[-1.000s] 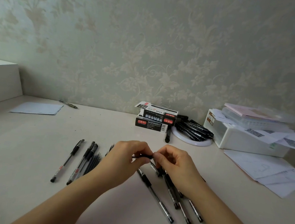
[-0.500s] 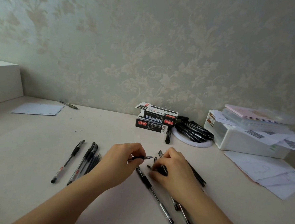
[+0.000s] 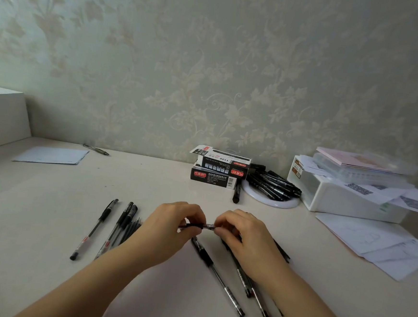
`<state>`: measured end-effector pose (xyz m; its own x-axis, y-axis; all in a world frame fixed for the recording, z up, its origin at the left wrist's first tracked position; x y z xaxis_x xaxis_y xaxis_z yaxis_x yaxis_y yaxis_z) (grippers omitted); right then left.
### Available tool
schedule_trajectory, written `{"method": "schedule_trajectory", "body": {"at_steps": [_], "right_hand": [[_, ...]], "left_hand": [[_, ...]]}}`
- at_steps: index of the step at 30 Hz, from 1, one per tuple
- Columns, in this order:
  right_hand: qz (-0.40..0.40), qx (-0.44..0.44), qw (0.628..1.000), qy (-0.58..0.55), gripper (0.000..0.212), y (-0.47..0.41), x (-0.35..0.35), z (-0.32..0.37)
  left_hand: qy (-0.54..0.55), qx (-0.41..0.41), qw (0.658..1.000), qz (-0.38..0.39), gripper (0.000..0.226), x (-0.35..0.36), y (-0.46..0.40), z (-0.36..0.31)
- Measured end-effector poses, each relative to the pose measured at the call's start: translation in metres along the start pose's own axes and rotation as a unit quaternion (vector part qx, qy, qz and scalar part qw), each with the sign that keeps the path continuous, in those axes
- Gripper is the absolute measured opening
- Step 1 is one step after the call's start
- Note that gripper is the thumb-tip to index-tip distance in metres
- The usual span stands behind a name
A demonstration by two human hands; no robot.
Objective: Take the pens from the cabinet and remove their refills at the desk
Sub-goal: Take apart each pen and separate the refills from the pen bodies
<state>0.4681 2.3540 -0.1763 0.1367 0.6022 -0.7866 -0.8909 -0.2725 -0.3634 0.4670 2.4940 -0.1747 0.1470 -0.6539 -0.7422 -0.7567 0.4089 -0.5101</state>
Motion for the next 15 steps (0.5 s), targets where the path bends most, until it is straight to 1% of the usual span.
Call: {"method": "schedule_trajectory", "body": {"at_steps": [4,8,12,15], "right_hand": [[-0.007,-0.004,0.999,-0.046,0.005,-0.0003,-0.0015,0.0003],[0.011,-0.012,0.997,-0.074,0.005,0.0009,0.0039,0.0033],[0.016,0.008,0.993,-0.119,0.006,0.0006,0.0036,-0.0008],[0.021,0.011,0.991,-0.133,0.005,0.0012,0.0045,-0.0016]], "left_hand": [[0.001,0.005,1.0,0.007,0.016,-0.0005,-0.0006,-0.0014],[-0.002,0.014,1.0,0.02,0.014,0.0009,-0.0005,-0.0066],[0.034,-0.019,0.999,-0.007,0.01,-0.0048,-0.0002,-0.0018],[0.008,0.001,1.0,0.009,0.007,-0.0028,-0.0006,-0.0064]]}}
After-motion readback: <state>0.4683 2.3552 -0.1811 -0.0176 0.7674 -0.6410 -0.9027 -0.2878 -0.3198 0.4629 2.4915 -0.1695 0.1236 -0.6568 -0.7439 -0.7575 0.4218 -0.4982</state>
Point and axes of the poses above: each hand's wrist, its own y-axis away from the middle knuckle, its own x-axis out of the palm, z = x × y, the point moved 9 cm from there along -y, towards the middle knuckle, and after that the axes turned 9 degrees about x, right-handed, at the moved point
